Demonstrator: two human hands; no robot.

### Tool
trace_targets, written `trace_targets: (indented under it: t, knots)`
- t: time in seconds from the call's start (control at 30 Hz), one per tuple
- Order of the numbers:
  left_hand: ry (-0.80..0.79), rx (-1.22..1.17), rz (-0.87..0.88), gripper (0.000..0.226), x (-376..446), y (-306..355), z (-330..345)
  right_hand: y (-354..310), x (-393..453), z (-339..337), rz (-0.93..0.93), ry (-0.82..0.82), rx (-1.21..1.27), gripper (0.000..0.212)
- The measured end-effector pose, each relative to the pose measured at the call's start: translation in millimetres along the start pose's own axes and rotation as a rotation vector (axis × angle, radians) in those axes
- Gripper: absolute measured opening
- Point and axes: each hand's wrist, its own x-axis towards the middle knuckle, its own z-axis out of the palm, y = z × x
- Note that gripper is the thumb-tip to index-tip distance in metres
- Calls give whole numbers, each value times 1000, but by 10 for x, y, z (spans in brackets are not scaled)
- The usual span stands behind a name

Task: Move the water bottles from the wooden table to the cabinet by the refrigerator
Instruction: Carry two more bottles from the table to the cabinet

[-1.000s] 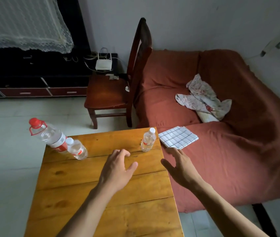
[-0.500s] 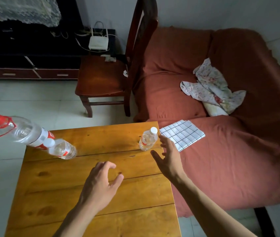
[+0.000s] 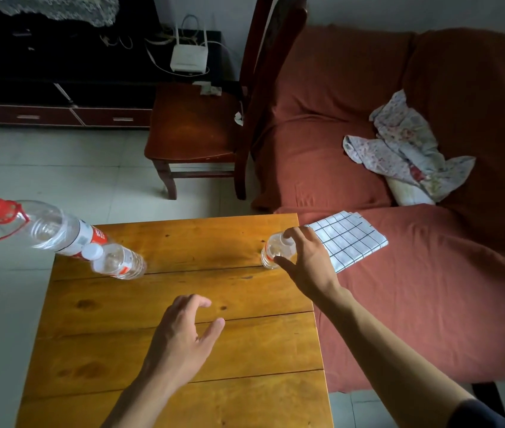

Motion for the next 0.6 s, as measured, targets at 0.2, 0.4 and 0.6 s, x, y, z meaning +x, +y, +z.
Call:
trace_targets:
  t: [0.2, 0.4, 0.6]
  knots:
    - [10, 11, -1, 32, -7, -8, 28, -7, 142, 76, -26, 52, -39, 29]
    - [42, 1, 1, 30, -111, 2, 29, -36, -14, 86, -23, -8, -28, 37]
    - [79, -16, 22, 29, -283, 84, 43, 28, -452, 55, 7, -94, -59, 37]
